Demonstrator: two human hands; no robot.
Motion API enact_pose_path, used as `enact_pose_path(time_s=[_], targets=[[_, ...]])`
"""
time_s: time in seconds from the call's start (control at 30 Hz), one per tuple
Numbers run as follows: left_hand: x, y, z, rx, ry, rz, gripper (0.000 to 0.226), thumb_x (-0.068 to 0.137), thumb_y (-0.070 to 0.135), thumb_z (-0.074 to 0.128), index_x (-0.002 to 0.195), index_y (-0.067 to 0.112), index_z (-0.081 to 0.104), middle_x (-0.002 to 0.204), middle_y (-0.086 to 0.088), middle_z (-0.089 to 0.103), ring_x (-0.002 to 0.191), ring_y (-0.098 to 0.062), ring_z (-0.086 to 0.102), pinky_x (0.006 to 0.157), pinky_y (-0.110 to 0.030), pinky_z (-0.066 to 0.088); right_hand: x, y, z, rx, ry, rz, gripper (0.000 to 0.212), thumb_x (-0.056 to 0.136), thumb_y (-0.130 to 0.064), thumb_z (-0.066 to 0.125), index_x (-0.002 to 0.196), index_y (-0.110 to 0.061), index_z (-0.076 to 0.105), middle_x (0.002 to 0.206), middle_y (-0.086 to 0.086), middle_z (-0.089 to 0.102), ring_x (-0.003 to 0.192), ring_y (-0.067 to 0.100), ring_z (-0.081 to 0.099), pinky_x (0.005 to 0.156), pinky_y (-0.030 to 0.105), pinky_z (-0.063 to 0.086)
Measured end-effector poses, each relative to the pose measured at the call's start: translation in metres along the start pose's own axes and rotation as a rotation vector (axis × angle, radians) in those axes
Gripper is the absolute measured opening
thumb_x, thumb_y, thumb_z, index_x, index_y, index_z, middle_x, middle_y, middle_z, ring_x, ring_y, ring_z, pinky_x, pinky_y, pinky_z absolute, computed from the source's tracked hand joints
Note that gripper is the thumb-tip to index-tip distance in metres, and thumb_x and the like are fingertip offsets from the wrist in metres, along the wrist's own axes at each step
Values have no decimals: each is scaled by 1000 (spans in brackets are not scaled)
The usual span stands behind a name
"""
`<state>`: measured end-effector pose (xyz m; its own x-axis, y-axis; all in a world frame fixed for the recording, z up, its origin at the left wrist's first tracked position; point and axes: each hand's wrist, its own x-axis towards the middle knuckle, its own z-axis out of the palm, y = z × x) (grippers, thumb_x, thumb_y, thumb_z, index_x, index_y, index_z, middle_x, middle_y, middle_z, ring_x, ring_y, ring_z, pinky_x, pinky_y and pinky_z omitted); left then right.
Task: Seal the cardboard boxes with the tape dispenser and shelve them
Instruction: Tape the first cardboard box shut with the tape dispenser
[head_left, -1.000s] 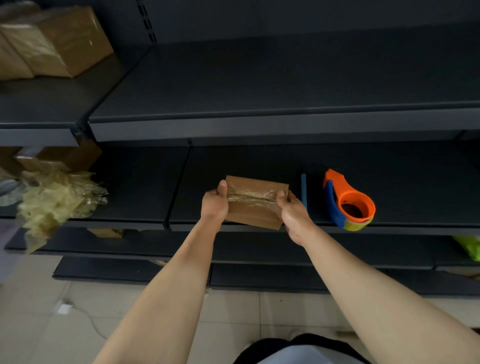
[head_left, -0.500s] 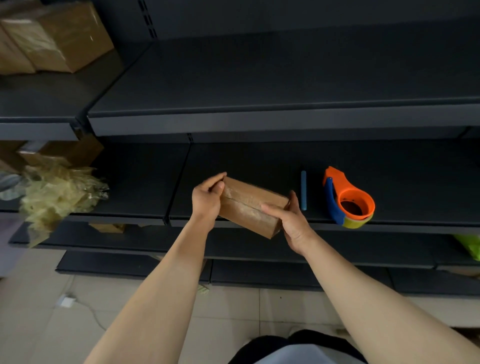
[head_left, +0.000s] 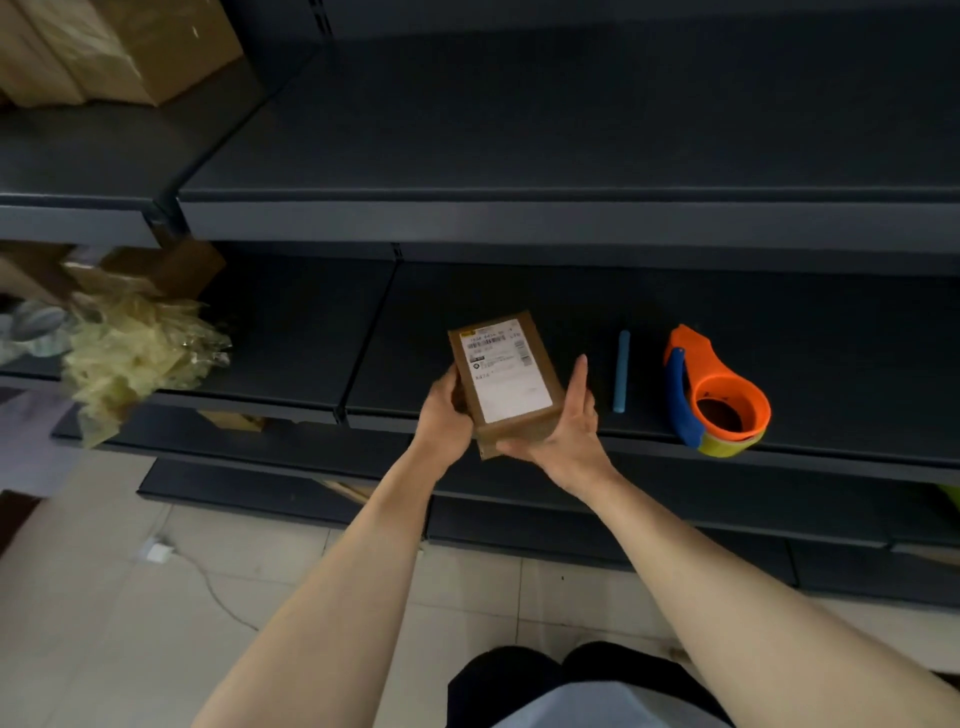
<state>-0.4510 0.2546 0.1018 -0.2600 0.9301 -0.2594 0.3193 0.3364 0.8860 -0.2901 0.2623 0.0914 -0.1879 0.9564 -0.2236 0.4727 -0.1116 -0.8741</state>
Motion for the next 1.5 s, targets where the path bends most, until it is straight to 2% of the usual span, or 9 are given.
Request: enact_pose_path(time_s=[0.13, 0.3, 0.43, 0.5, 0.63, 0.7, 1.07, 1.2, 1.5], targets=[[-9, -6, -4, 12, -104, -23, 82, 81, 3, 65, 147, 29, 24, 128, 8, 52, 119, -9, 46, 97, -27, 40, 6, 4, -6, 6, 34, 46, 135, 66, -26, 86, 145, -43, -22, 151, 11, 31, 138, 31, 33, 109, 54, 29], [-21, -10, -4, -47, -243, -117, 99, 69, 6, 75, 147, 26, 17, 134, 4, 48, 124, -16, 46, 99, -35, 45, 12, 9, -10, 2, -146, 20, 104, 75, -23, 80, 153, -28, 12, 145, 7, 43, 135, 25, 39, 110, 51, 34], [-19, -2, -1, -20, -126, -84, 92, 69, 15, 80, 145, 19, 29, 136, -1, 48, 126, -19, 45, 106, -40, 40, 11, 5, -13, 80, -151, -9, 83, 81, -16, 74, 149, -22, 28, 136, 1, 53, 130, 20, 45, 108, 39, 39], [-19, 4, 1, -10, -58, -46, 90, 70, 15, 80, 144, 19, 31, 135, -2, 49, 125, -18, 46, 104, -38, 42, 12, -2, -17, 89, -136, -26, 81, 82, -16, 74, 149, -22, 28, 134, 0, 54, 128, 19, 47, 104, 33, 40], [-29, 14, 2, -131, 50, 20, 75, 70, 13, 81, 133, 19, 41, 117, 7, 58, 104, -7, 57, 67, -11, 50, 10, -15, -25, 82, -85, -77, 77, 82, -21, 74, 147, -19, 33, 132, 2, 55, 123, 20, 50, 94, 26, 43], [-36, 17, 1, -153, 84, 59, 65, 71, 15, 81, 124, 23, 43, 113, 10, 59, 98, -4, 58, 62, -8, 49, 3, -19, -27, 79, -39, -91, 73, 81, -23, 75, 144, -18, 37, 131, 2, 56, 122, 20, 52, 90, 23, 43], [-101, 24, -46, -115, 71, 238, 56, 79, 18, 74, 130, 15, 51, 115, 5, 64, 105, -8, 60, 82, -20, 51, -81, -58, 2, 112, 163, -169, 74, 84, -29, 71, 146, -14, 34, 134, 5, 53, 123, 22, 49, 97, 28, 43], [-134, 31, -73, -88, 51, 309, 58, 81, 19, 73, 133, 17, 49, 117, 8, 62, 106, -5, 57, 79, -16, 49, -121, -78, 15, 189, 224, -239, 70, 83, -24, 72, 144, -14, 37, 133, 3, 55, 122, 19, 51, 100, 31, 44], [-203, 42, -117, -104, 46, 478, 57, 82, 16, 72, 134, 20, 48, 123, 8, 59, 112, -7, 54, 85, -21, 49, -197, -117, 30, 198, 328, -381, 70, 84, -19, 71, 145, -21, 36, 134, -3, 53, 116, 6, 46, 90, 16, 40]])
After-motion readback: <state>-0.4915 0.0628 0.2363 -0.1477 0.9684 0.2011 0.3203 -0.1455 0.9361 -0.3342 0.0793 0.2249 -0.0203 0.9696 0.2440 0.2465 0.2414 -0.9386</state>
